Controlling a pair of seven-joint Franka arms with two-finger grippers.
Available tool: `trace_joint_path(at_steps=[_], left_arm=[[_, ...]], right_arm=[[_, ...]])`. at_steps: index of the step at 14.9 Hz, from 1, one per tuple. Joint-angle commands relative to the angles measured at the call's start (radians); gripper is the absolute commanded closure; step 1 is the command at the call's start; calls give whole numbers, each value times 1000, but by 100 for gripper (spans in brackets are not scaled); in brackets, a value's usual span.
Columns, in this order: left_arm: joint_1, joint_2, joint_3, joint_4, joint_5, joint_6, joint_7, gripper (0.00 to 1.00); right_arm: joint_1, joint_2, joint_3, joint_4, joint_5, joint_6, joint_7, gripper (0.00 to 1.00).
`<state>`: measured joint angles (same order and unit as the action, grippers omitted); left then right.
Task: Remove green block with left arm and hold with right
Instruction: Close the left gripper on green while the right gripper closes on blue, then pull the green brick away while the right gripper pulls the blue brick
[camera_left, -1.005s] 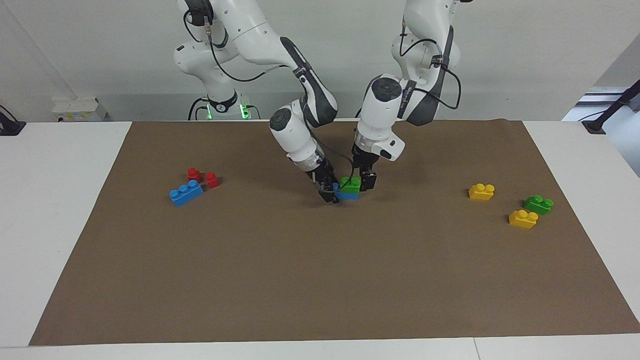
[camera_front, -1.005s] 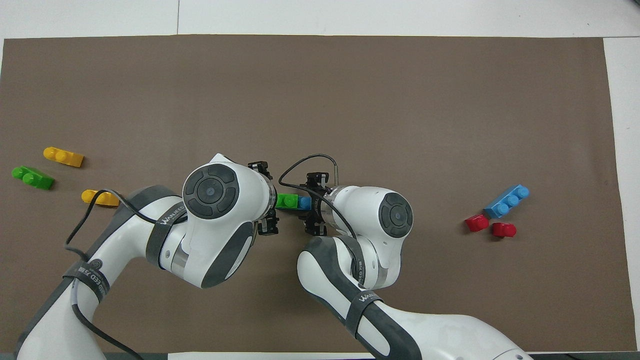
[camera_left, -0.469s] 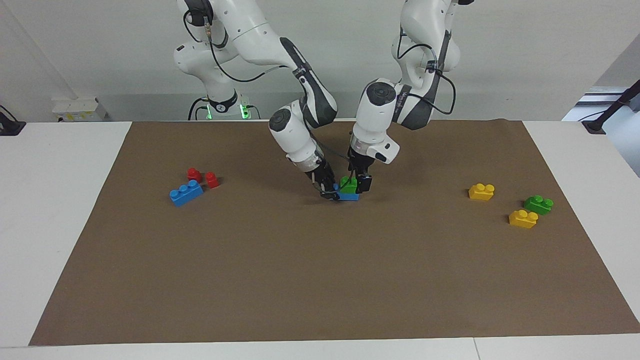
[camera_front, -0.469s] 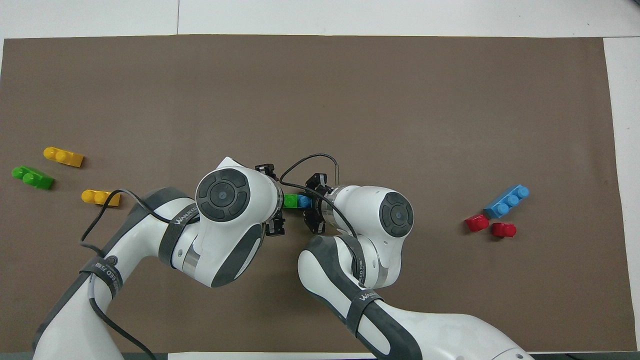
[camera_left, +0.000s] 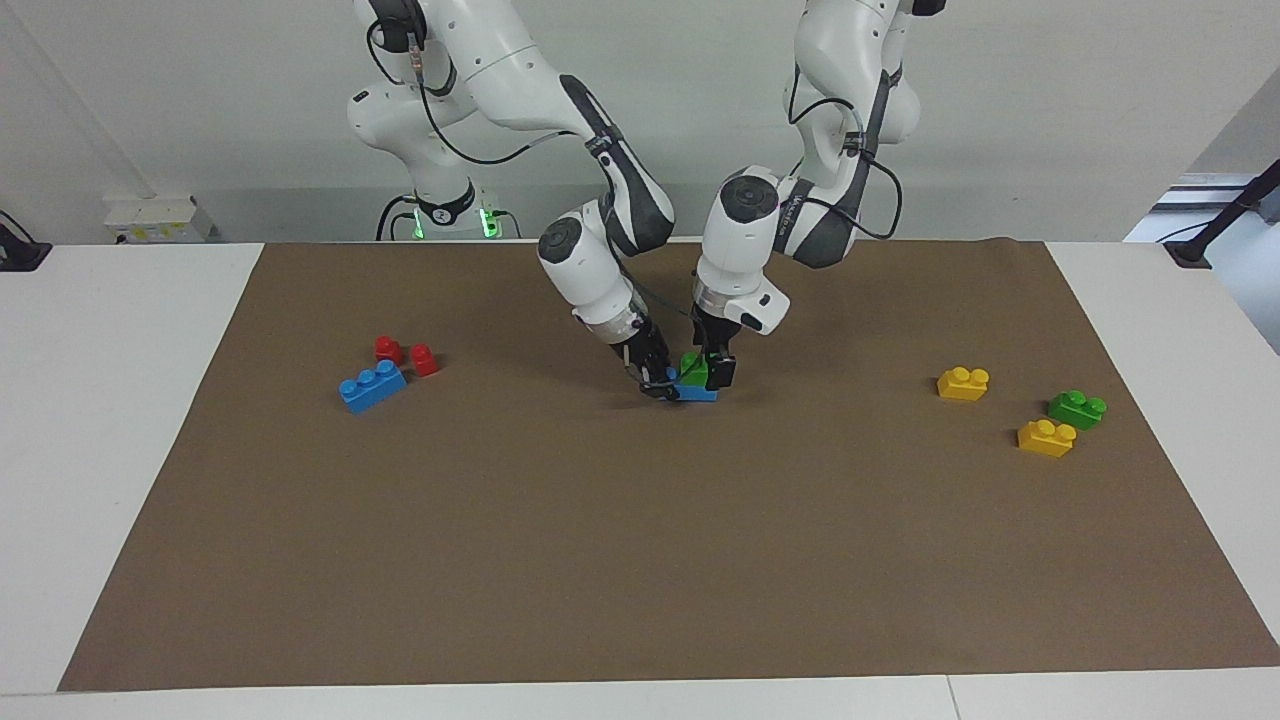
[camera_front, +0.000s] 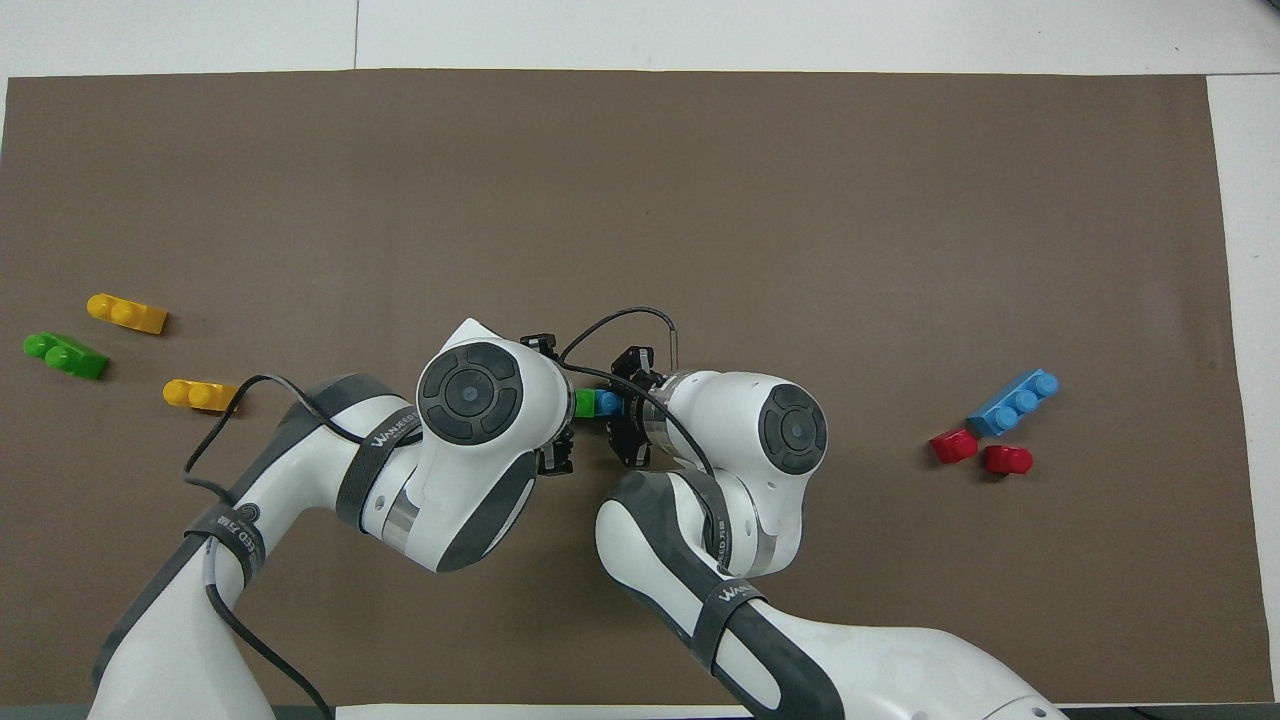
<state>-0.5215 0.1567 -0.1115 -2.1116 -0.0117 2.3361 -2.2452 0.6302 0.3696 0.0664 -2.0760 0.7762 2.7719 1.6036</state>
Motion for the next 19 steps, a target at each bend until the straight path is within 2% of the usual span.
trace_joint_path(at_steps=[1,2,3,4,5,13,17,19], left_arm=[[-26,-8,18,-10,39,8,-22,7],[-26,-8,18,-10,42,8,-22,16],[-26,-8,18,-10,44,9,-24,32],[-26,-8,18,-10,45,9,-22,73],[-26,-8,18,-8,45,9,-22,100],[-8,-49,19,-1,45,-6,-13,100],[40,-147,22,10,42,-136,100,100],[73,-173,23,34,38,-208,143,100]], right_arm=[[-3,12,4,7,25,26,-2,100],[-3,12,4,7,25,26,-2,100],[-3,12,4,7,25,26,-4,100],[-3,12,4,5,25,26,-4,100],[-3,12,3,4,25,26,-4,100],[-1,11,3,4,25,26,-4,100],[-3,11,3,4,25,26,-5,100],[-6,11,1,8,23,21,-7,100]])
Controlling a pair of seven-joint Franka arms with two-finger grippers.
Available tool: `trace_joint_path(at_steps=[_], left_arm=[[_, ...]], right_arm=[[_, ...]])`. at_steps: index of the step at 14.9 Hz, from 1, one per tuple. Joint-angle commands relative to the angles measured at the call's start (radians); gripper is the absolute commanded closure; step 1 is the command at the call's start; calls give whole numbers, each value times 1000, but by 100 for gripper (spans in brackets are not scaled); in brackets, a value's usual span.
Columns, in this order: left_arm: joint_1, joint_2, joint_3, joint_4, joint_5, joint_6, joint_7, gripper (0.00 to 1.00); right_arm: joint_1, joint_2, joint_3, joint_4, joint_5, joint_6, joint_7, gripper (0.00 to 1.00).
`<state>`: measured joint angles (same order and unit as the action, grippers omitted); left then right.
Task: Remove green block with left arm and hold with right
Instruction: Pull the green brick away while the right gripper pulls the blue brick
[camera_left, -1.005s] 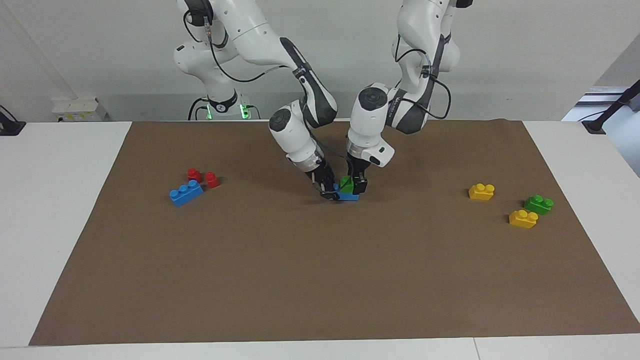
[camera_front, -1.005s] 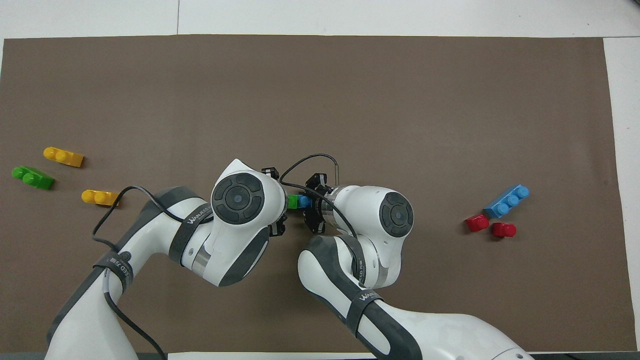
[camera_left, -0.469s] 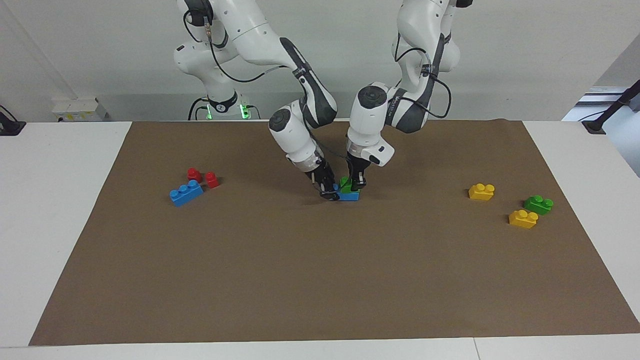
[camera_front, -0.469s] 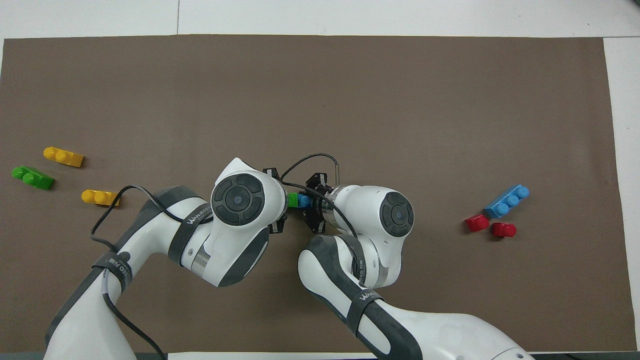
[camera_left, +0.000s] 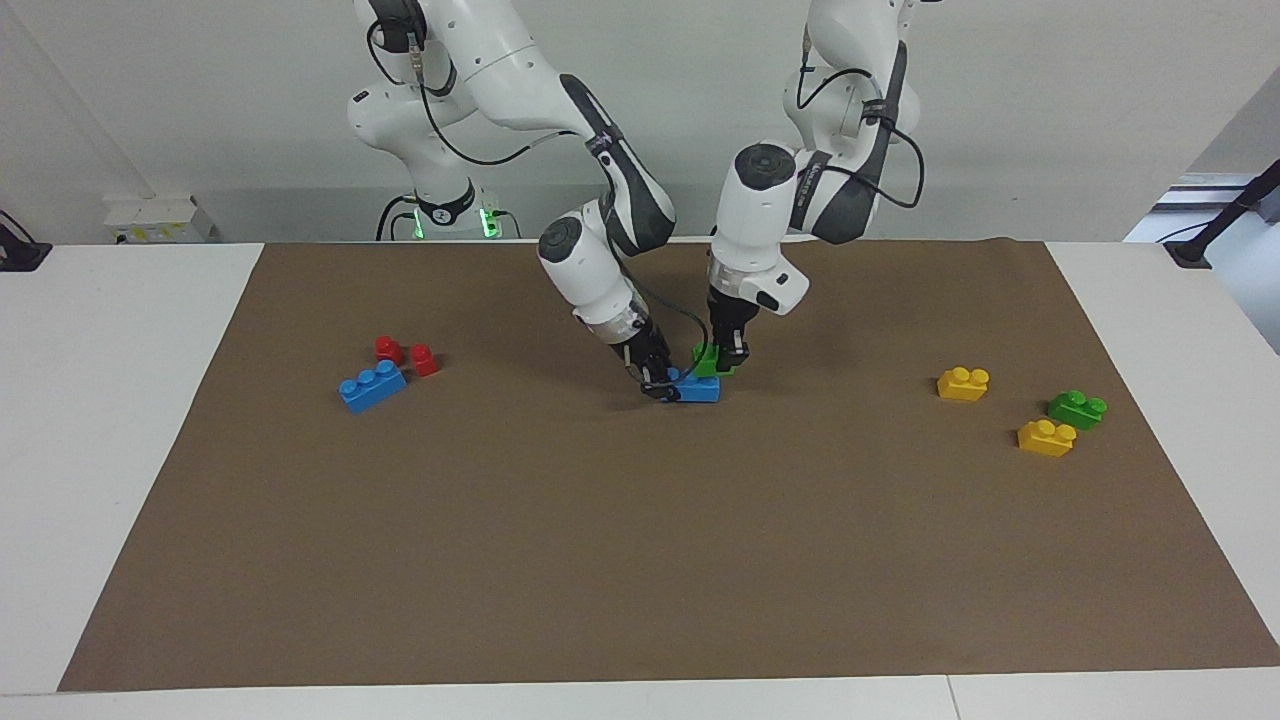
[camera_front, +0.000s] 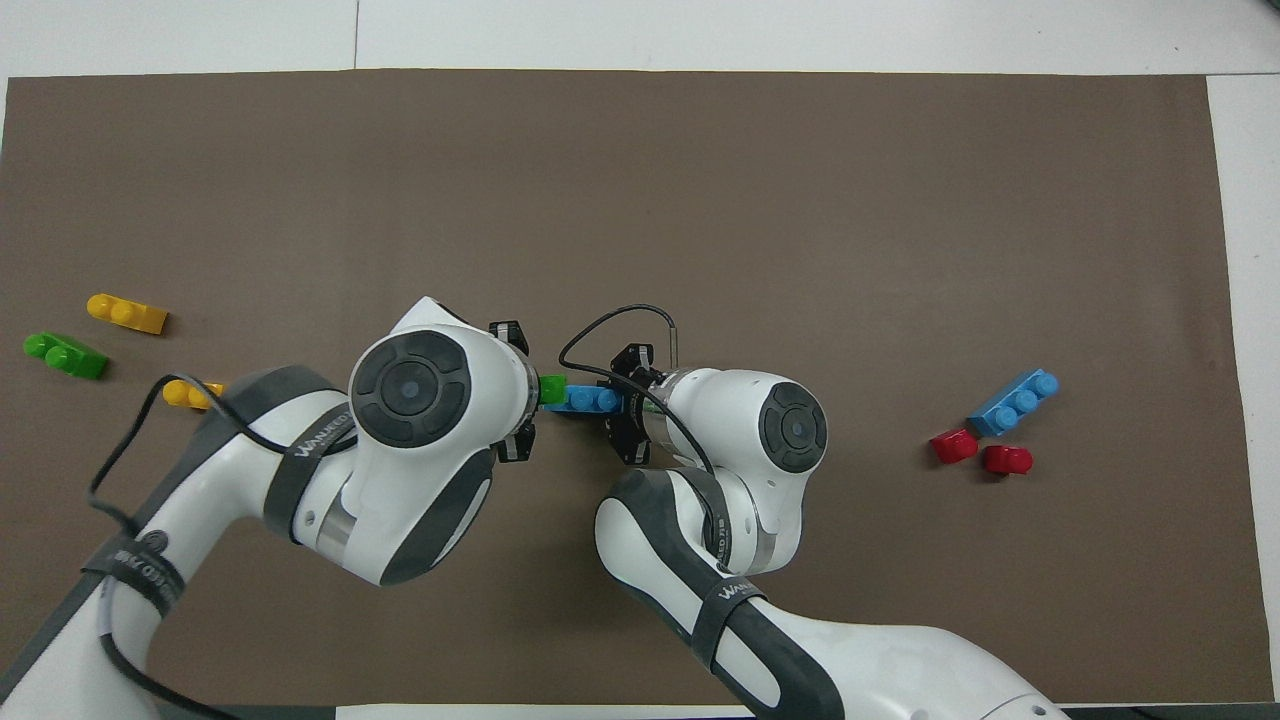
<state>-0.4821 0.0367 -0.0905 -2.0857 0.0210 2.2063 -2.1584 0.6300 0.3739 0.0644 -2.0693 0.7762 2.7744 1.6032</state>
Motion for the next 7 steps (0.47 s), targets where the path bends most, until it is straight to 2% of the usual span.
trace_joint_path(at_steps=[1,2,4,7], left_arm=[[48,-69,3,21,0,-106,87,100],[78,-89,3,29,-1,-132,124,100],[140,-145,6,29,-22,-160,208,100],[247,-185,6,58,-52,-233,385,100]], right_arm=[[-21,3,2,9,21,7,-6,100],[-47,-7,2,12,9,-12,-9,100],[-128,-47,-9,40,-21,-176,-81,100],[-326,-87,-8,84,-182,-407,-240,100]])
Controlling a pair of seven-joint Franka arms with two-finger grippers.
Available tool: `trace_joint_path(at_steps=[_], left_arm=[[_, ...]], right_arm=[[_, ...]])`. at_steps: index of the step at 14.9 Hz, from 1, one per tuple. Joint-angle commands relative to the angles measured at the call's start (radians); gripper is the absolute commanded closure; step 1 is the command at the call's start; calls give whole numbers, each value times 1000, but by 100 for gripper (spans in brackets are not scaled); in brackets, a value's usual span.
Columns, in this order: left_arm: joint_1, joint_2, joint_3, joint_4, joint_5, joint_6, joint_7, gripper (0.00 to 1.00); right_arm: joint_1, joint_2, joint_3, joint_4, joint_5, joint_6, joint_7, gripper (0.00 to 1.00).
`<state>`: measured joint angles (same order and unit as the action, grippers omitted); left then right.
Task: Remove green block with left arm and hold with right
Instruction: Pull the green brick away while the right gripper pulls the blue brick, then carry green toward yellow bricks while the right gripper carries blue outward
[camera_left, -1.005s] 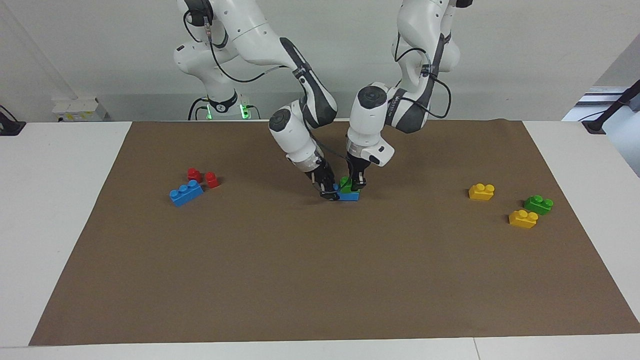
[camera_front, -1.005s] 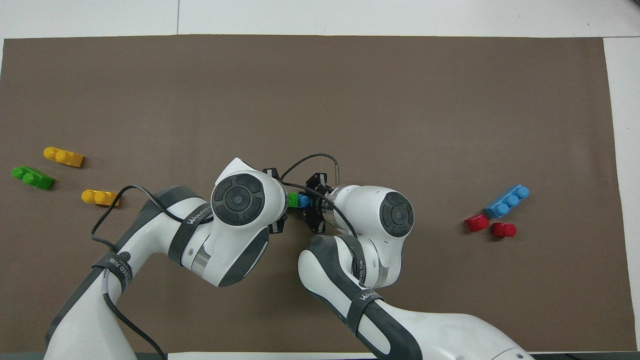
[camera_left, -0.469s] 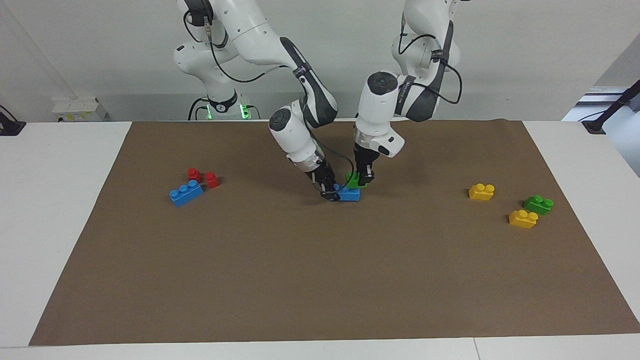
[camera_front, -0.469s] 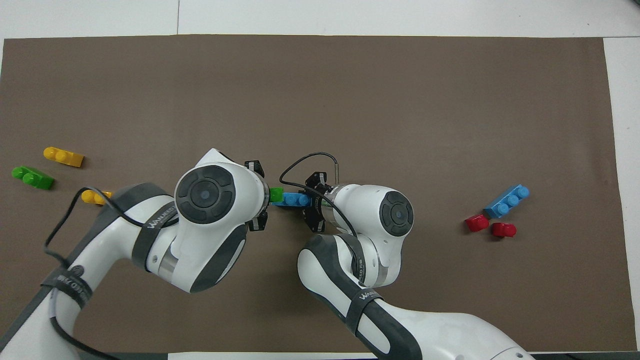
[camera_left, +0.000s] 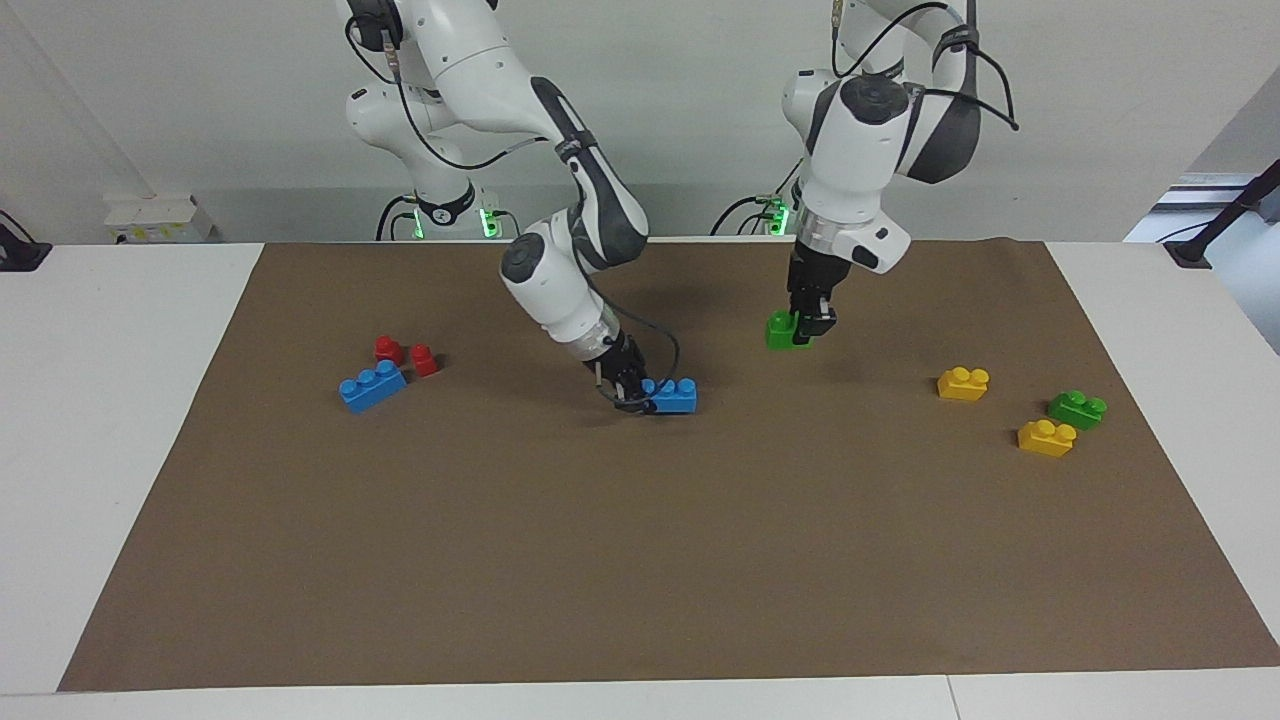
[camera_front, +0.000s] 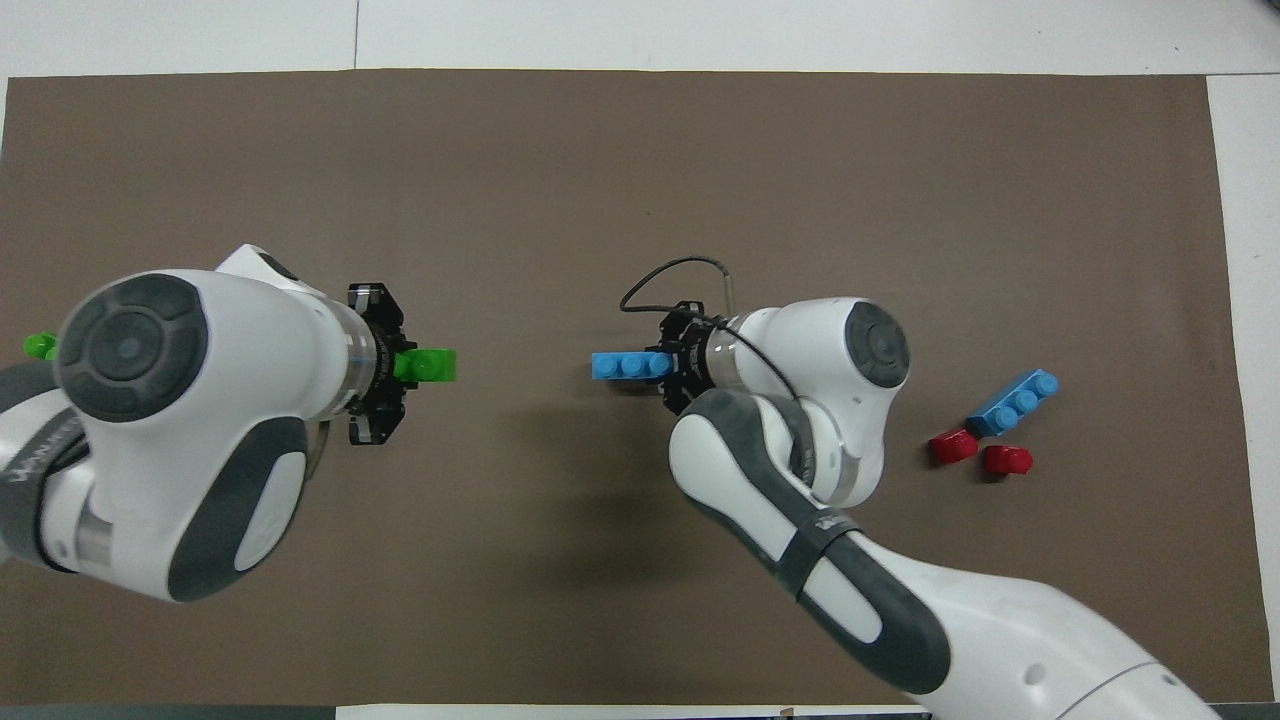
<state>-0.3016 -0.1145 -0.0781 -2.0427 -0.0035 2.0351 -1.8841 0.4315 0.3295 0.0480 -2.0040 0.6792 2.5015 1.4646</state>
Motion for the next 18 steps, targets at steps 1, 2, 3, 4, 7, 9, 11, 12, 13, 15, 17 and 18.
trace_joint_path(at_steps=[1,2,3,4,7,9,11,12,13,15,17,18], left_arm=[[96,-33,-6,30,-27,-78,172,100],[128,-33,-6,32,-27,-78,237,100],[165,-31,-6,30,-27,-76,317,100],[199,-30,-6,32,-27,-75,400,100],[300,-25,-6,27,-65,-65,667,100],[340,-7,-2,26,-92,-46,785,100],[355,45,-2,27,-92,5,804,100],[357,73,-2,27,-90,35,804,100],[363,94,-2,27,-89,65,804,100],[391,137,0,32,-81,115,801,100],[400,180,3,35,-81,167,800,100],[415,205,3,50,-81,183,798,100]], right_arm=[[-196,-50,9,36,-140,-198,-175,100],[-262,-52,10,57,-165,-261,-243,100],[-323,-50,9,83,-170,-327,-313,100],[-385,-47,9,100,-170,-375,-373,100],[-485,-47,9,81,-171,-392,-484,100],[-534,-44,9,53,-171,-392,-544,100],[-574,-37,9,45,-170,-392,-611,100],[-591,-32,9,45,-170,-392,-631,100],[-602,-30,10,42,-170,-392,-638,100],[-619,-29,10,30,-170,-388,-645,100],[-629,-30,9,16,-167,-382,-655,100],[-629,-32,10,10,-165,-382,-656,100]])
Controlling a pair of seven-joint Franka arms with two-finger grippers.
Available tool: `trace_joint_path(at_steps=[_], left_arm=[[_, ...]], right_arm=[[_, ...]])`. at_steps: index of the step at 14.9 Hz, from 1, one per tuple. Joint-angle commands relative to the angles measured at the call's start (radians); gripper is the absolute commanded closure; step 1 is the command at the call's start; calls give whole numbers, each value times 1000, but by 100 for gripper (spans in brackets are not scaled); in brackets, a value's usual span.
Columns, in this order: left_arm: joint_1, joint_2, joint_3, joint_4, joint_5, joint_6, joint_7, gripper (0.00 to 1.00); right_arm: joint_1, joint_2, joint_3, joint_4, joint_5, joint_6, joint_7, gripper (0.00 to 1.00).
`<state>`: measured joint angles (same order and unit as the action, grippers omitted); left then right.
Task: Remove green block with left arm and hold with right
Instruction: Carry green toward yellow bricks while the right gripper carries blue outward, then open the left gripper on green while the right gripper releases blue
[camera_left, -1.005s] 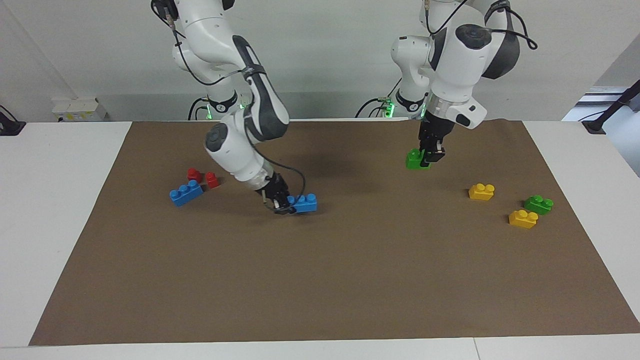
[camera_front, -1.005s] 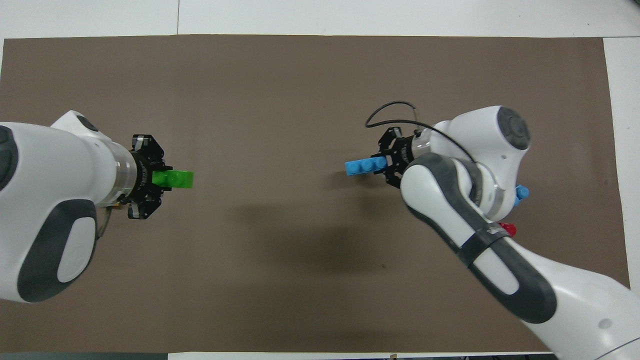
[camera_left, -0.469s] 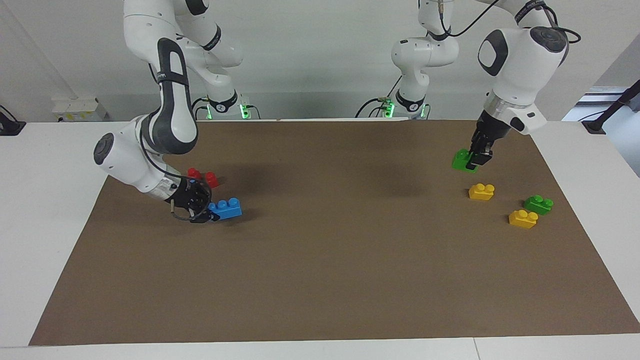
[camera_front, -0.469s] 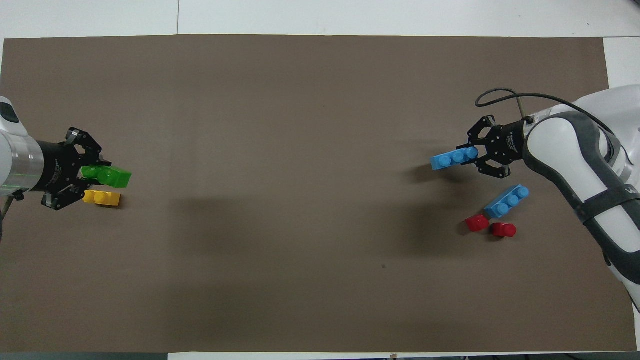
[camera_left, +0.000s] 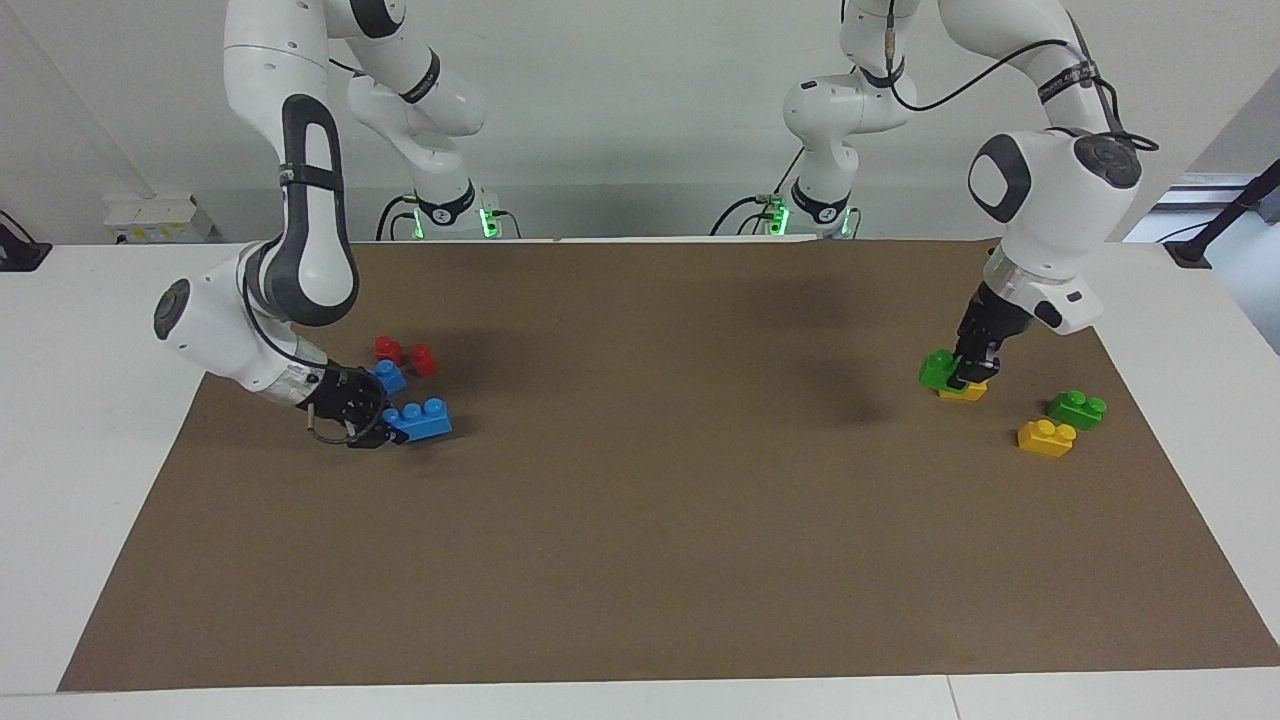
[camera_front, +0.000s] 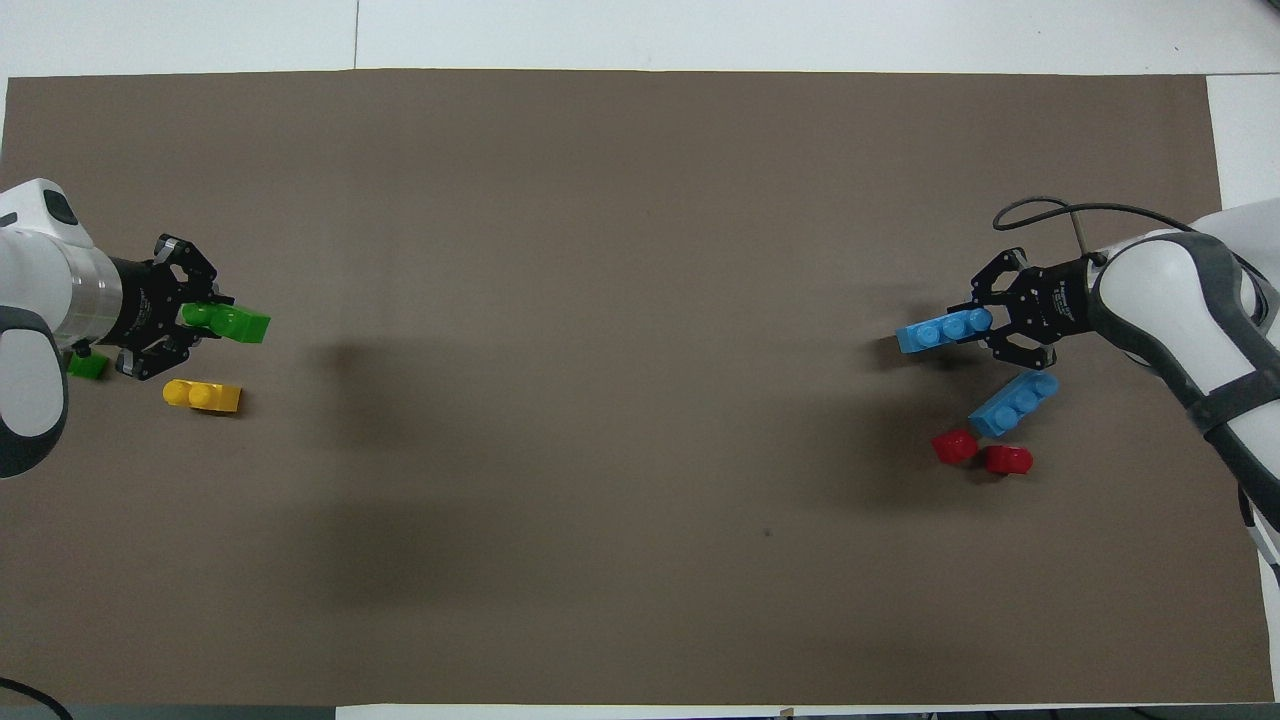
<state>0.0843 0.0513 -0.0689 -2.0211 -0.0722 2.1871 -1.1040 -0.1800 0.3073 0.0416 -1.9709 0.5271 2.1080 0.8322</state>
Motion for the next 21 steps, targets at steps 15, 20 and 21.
trace_joint_path(at_steps=[15,20,21], left_arm=[[49,378,-6,234,-12,151,-36,100],[37,384,-6,232,32,177,-36,100],[37,384,-6,232,43,183,-36,100]], right_arm=[[-16,-5,17,-80,-1,84,-42,40],[-15,-7,17,-65,-7,84,-48,7],[-15,-11,17,-53,-9,73,-45,6]])
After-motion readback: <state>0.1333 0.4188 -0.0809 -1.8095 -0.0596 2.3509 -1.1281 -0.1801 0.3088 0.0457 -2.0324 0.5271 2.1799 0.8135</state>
